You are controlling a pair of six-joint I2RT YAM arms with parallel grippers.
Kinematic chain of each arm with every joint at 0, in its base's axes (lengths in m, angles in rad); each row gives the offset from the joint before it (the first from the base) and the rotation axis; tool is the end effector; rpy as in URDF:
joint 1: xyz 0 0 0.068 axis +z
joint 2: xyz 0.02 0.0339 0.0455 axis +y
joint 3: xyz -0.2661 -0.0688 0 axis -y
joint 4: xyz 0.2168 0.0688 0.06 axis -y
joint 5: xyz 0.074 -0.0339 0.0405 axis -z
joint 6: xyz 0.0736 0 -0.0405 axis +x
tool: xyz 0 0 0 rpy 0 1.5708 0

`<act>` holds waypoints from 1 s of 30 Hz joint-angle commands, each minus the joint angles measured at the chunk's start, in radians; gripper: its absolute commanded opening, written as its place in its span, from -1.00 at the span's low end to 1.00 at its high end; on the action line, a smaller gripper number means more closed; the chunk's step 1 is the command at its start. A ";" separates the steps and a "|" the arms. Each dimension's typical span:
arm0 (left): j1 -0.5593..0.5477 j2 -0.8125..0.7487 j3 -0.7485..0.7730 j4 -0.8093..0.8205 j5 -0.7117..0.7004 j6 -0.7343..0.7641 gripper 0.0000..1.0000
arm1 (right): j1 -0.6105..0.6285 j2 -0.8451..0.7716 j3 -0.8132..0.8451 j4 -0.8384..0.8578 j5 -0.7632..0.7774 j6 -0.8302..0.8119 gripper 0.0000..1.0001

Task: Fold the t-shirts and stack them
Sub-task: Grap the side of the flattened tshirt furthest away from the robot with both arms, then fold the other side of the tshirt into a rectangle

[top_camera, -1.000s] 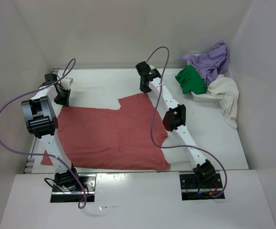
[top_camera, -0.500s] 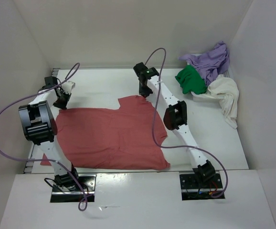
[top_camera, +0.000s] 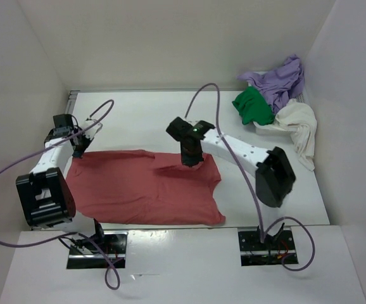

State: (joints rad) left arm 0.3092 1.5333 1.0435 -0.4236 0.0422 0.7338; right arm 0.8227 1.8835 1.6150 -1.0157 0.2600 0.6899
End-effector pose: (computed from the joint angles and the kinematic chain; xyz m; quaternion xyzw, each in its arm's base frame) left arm 0.3055 0.0943 0.2136 0.2060 0.9236 0.1435 0.2898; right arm 0.2641 0.2567 0.2278 -0.0466 0.9805 0.0038 0.1910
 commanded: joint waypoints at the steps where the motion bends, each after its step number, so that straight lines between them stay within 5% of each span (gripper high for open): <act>1: 0.008 -0.114 -0.069 -0.018 -0.022 0.093 -1.00 | 0.022 -0.180 -0.180 0.146 -0.016 0.151 -1.00; 7: 0.071 -0.257 -0.160 -0.029 -0.053 0.145 -1.00 | 0.108 -0.355 -0.389 0.184 -0.036 0.286 -1.00; 30: 0.110 -0.455 -0.373 -0.147 -0.102 0.367 -0.86 | 0.260 -0.483 -0.573 0.213 -0.106 0.427 -1.00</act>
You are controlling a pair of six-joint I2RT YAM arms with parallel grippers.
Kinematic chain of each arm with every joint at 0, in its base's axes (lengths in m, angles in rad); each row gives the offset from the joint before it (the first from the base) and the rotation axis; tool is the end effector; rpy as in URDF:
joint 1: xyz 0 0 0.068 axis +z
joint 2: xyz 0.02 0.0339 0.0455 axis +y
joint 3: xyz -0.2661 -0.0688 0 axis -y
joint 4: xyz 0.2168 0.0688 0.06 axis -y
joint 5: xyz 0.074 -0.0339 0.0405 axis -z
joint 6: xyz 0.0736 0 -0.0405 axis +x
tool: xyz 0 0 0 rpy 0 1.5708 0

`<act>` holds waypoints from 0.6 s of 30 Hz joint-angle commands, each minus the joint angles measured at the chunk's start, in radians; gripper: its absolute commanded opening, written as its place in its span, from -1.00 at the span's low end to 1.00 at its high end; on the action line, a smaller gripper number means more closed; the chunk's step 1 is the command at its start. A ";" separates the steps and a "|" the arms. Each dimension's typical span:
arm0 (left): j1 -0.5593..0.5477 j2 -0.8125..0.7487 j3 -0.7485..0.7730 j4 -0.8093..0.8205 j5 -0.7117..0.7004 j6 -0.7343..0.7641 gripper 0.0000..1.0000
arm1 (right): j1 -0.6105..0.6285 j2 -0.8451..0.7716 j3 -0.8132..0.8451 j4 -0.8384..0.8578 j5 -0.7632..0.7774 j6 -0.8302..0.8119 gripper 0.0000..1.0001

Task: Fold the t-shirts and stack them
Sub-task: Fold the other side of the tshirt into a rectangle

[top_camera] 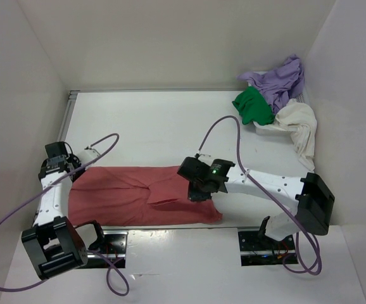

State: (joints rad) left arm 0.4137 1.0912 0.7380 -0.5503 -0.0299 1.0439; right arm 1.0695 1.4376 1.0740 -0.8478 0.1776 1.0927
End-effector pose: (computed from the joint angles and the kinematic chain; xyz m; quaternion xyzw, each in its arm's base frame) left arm 0.1939 0.0875 0.2150 0.2881 0.8998 0.2286 0.2349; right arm 0.1364 0.2219 0.2191 0.0272 0.9798 0.1161 0.1607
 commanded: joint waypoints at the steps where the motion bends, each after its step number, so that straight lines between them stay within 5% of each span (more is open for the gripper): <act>1: 0.005 -0.013 -0.086 0.005 -0.039 0.057 -0.86 | 0.014 -0.037 -0.032 0.046 -0.024 0.033 -1.00; 7: 0.005 -0.013 -0.088 0.007 -0.028 0.057 -0.80 | 0.014 -0.037 -0.045 0.069 -0.033 0.033 -1.00; 12: 0.005 -0.013 -0.097 -0.014 0.005 0.114 -0.24 | 0.014 -0.017 -0.065 0.090 -0.055 0.033 -1.00; 18: 0.005 0.012 -0.155 0.058 -0.041 0.113 -0.09 | 0.044 0.006 -0.065 0.112 -0.064 0.033 -1.00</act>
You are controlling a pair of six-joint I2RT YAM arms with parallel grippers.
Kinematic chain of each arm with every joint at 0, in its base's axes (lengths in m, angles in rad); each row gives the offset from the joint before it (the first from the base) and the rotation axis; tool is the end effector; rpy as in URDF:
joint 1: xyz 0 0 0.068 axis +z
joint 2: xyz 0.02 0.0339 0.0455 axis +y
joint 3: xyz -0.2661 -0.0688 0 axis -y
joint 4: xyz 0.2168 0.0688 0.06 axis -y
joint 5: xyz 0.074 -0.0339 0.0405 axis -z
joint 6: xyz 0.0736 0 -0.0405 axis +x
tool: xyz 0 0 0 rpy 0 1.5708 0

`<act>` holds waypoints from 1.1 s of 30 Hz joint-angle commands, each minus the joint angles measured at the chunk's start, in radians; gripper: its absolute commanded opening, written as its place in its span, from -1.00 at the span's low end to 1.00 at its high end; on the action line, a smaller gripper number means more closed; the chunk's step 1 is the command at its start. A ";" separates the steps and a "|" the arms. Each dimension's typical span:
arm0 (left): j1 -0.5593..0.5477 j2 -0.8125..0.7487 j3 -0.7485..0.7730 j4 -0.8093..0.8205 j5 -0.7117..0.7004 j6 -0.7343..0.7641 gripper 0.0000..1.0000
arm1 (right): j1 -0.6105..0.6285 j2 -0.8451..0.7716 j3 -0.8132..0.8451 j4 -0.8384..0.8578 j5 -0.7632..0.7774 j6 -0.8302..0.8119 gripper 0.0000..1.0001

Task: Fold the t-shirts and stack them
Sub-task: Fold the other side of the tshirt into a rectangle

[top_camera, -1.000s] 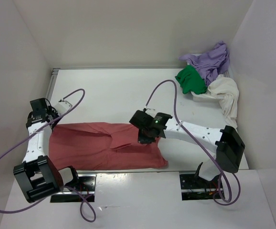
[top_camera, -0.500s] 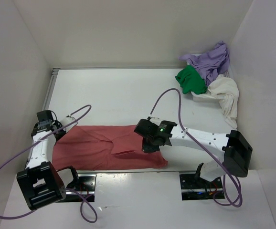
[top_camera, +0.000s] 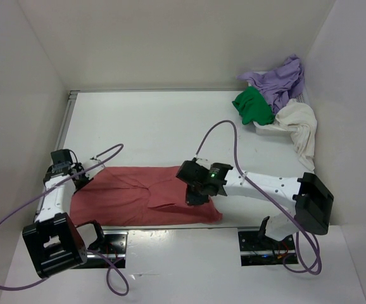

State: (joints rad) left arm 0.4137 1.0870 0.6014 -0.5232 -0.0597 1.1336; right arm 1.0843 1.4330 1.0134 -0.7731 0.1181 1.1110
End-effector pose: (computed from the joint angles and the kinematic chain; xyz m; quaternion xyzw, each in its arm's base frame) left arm 0.1764 0.0822 0.1761 0.3305 0.9017 0.2142 0.1783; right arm 0.1293 0.2259 0.2069 0.0242 0.9802 0.1406 0.1371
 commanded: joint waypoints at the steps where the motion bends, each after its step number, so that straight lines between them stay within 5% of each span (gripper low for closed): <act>1: 0.005 0.028 -0.018 0.031 -0.011 0.009 -0.09 | 0.029 0.021 -0.004 0.025 -0.005 0.015 -1.00; 10: 0.014 0.083 0.011 0.066 -0.031 -0.020 -0.07 | 0.060 -0.009 -0.050 -0.002 -0.023 0.058 -1.00; 14: 0.023 0.094 0.047 0.051 -0.031 -0.040 0.00 | 0.060 0.013 -0.059 -0.011 -0.043 0.058 -0.16; 18: 0.059 0.084 0.158 0.026 0.014 -0.107 0.12 | 0.107 -0.045 -0.027 -0.115 0.027 0.159 -0.09; 20: 0.071 0.083 0.204 0.038 0.053 -0.147 0.23 | 0.156 -0.142 -0.027 -0.228 0.101 0.352 0.01; 21: 0.071 0.105 0.230 0.054 0.063 -0.191 0.23 | 0.170 -0.179 -0.076 -0.264 0.116 0.431 0.23; 24: 0.071 0.228 0.261 0.114 0.063 -0.279 0.29 | 0.180 -0.310 -0.227 -0.267 0.083 0.614 0.45; 33: 0.082 0.504 0.368 0.209 0.041 -0.363 0.48 | 0.166 -0.568 -0.421 -0.230 0.094 0.839 0.48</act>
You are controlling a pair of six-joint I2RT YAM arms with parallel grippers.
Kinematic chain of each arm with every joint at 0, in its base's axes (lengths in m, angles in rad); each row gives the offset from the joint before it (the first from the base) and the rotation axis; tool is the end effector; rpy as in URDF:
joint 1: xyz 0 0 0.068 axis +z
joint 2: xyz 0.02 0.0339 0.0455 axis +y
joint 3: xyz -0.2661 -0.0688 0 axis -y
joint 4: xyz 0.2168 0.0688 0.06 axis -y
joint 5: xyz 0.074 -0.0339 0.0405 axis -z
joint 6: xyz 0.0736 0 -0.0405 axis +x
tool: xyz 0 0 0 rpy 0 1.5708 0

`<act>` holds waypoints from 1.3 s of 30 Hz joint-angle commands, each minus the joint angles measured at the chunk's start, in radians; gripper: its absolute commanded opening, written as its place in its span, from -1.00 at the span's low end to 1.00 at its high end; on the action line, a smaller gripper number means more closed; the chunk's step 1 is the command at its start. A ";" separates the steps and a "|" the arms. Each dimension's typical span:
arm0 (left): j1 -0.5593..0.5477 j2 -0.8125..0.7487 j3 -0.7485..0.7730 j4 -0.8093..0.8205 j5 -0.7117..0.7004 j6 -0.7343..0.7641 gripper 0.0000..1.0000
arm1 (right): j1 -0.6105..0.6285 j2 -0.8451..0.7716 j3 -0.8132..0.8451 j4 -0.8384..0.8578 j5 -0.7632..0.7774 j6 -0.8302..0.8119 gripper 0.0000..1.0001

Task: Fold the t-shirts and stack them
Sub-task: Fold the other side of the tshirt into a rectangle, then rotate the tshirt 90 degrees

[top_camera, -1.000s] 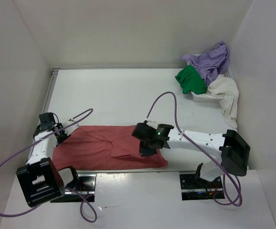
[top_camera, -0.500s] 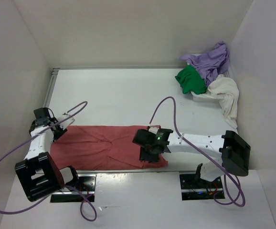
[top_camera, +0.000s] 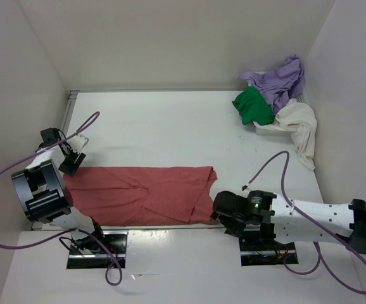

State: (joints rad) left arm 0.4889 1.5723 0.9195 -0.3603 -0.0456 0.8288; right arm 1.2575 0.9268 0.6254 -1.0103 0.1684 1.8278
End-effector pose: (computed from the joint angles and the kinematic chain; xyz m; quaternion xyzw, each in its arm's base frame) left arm 0.2696 0.1472 0.1704 0.1564 0.9483 0.1858 0.2042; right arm 0.0495 0.1129 0.1776 0.2884 0.9452 0.1263 0.0870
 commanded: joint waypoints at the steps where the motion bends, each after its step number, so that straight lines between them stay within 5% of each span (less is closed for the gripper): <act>1: 0.007 0.034 0.061 0.046 0.027 -0.059 0.48 | -0.023 -0.078 -0.053 0.051 0.034 0.122 0.48; 9: 0.007 0.094 0.033 0.093 -0.005 -0.039 0.48 | -0.056 -0.158 -0.148 0.148 0.046 0.143 0.43; 16: 0.007 0.085 0.015 0.093 -0.014 -0.020 0.48 | -0.331 0.145 -0.074 0.268 0.011 -0.213 0.45; 25: 0.037 0.054 -0.033 0.093 -0.036 0.009 0.48 | -0.331 0.309 -0.046 0.360 -0.046 -0.288 0.23; 29: 0.037 0.054 -0.042 0.093 -0.036 0.009 0.48 | -0.331 0.371 -0.024 0.369 -0.046 -0.317 -0.05; 36: 0.057 0.045 -0.033 0.083 -0.045 0.018 0.48 | -0.372 0.423 0.011 0.406 -0.033 -0.385 -0.93; 39: 0.077 0.034 0.010 0.038 -0.022 0.018 0.48 | -0.482 0.492 0.072 0.417 -0.012 -0.523 -1.00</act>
State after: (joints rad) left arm 0.5335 1.6253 0.9005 -0.2539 -0.0738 0.8295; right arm 0.8654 1.3468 0.6361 -0.6395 0.0860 1.4372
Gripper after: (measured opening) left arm 0.742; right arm 0.023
